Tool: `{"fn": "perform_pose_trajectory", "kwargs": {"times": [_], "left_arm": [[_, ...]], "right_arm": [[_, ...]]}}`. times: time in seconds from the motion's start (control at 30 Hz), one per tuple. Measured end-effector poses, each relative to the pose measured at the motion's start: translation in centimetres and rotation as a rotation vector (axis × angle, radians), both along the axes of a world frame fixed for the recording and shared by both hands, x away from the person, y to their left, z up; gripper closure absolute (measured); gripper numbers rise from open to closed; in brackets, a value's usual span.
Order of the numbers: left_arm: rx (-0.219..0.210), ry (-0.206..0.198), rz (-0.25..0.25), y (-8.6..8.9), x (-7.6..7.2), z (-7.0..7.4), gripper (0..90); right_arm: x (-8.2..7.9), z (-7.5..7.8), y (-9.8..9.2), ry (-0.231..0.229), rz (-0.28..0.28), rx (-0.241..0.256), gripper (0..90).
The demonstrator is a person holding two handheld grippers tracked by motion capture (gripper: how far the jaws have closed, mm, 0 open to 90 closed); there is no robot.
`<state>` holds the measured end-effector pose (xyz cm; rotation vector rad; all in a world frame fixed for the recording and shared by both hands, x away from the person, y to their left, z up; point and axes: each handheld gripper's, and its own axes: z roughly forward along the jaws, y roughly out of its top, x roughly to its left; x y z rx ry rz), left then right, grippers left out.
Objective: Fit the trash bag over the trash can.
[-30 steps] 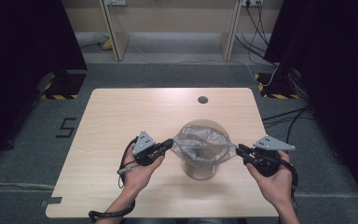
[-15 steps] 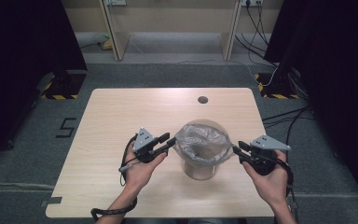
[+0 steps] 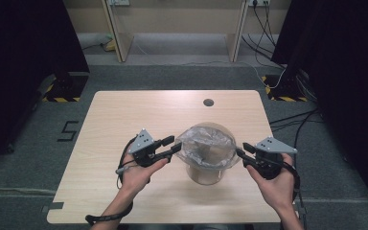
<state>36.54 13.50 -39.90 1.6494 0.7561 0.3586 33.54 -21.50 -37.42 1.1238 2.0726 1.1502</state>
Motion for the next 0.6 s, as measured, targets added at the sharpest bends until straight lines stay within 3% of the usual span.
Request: {"fn": "perform_pose_trajectory", "kwargs": {"times": [0.17,0.23,0.6], "left_arm": [[0.047,0.000,0.002,-0.3,1.5,0.0,79.2],[0.055,0.004,0.009,-0.4,2.1,-0.1,82.7],[0.078,0.038,0.057,-1.1,4.7,-1.4,81.4]], "right_arm": [[0.5,0.2,0.1,-0.001,0.001,-0.008,70.2],[0.8,0.0,-0.1,0.007,-0.005,-0.013,72.1],[1.5,-1.5,-0.2,0.034,-0.049,-0.014,69.2]]}}
